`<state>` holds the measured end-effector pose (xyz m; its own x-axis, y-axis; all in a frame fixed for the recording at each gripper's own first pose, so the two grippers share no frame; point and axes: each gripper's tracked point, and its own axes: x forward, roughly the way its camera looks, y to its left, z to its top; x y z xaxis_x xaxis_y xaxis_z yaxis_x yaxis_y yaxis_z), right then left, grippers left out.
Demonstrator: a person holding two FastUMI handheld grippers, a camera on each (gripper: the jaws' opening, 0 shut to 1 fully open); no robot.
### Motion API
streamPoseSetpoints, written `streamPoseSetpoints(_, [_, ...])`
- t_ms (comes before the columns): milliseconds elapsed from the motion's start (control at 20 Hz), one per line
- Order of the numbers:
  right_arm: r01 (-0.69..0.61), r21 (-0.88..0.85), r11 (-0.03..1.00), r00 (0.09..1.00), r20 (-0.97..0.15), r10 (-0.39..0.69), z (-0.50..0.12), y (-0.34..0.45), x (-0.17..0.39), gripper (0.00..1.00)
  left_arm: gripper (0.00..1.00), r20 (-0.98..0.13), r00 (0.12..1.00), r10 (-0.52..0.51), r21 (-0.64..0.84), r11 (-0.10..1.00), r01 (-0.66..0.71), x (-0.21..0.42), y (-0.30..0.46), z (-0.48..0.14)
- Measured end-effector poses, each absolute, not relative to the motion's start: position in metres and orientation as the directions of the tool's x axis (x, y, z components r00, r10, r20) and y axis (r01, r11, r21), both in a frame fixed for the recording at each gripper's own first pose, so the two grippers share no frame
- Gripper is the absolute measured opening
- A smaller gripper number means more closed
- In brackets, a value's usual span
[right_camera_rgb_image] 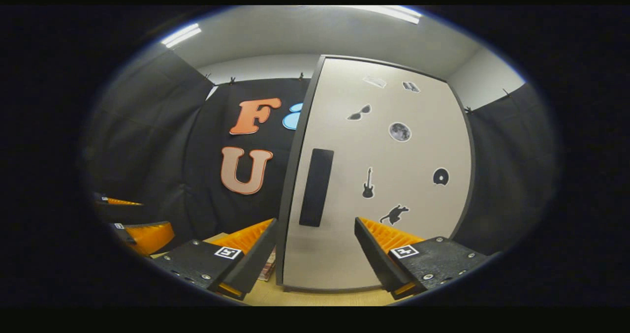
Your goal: Open the cabinet door with the right hand, grasp the bottle in the cabinet with the left hand and place it on the coaster, then close the cabinet door with the right hand.
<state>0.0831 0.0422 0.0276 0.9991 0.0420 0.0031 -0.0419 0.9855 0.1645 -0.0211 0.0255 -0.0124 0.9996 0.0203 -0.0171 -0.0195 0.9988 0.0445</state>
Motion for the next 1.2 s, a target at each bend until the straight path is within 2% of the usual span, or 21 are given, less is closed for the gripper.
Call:
streamPoseSetpoints(150, [-0.057,0.211,0.976,0.998,-0.009,0.06,0.027,0.049,0.114,0.93,0.95,-0.015,0.999,0.033,0.05,0.998,-0.032,-0.02,0.033,-0.015])
streamPoseSetpoints(400, [-0.043,0.263,0.964,0.998,-0.024,0.051,0.028,0.053,0.146,0.82,0.95,-0.021,0.999,0.044,0.046,0.998,-0.043,-0.018,0.047,-0.022])
streamPoseSetpoints(450, [-0.04,0.267,0.963,0.998,-0.028,0.049,0.027,0.054,0.149,0.84,0.95,-0.027,0.999,0.043,0.043,0.998,-0.042,-0.016,0.049,-0.024])
streamPoseSetpoints(500, [-0.032,0.27,0.962,0.999,-0.029,0.042,0.028,0.054,0.151,0.75,0.95,-0.031,0.999,0.041,0.04,0.998,-0.04,-0.013,0.052,-0.026])
streamPoseSetpoints(650, [-0.008,0.269,0.963,1.0,-0.016,0.013,0.032,0.051,0.154,0.61,0.95,-0.034,0.999,0.035,0.027,0.999,-0.034,-0.01,0.058,-0.029])
streamPoseSetpoints(800, [0.014,0.29,0.957,1.0,-0.029,-0.006,0.031,0.048,0.157,0.42,0.94,-0.036,0.999,0.018,0.023,1.0,-0.017,-0.003,0.064,-0.028])
streamPoseSetpoints(1050, [0.038,0.324,0.945,0.999,-0.038,-0.027,0.03,0.047,0.156,0.31,0.95,-0.029,0.999,-0.033,0.051,0.998,0.035,0.004,0.066,-0.025])
streamPoseSetpoints(1100, [0.055,0.325,0.944,0.998,-0.04,-0.044,0.032,0.047,0.155,0.24,0.94,-0.026,0.999,-0.041,0.056,0.998,0.042,0.004,0.066,-0.024])
streamPoseSetpoints(1200, [0.087,0.328,0.941,0.996,-0.043,-0.077,0.032,0.046,0.153,0.23,0.95,-0.03,0.998,-0.048,0.051,0.997,0.05,0.002,0.068,-0.027])
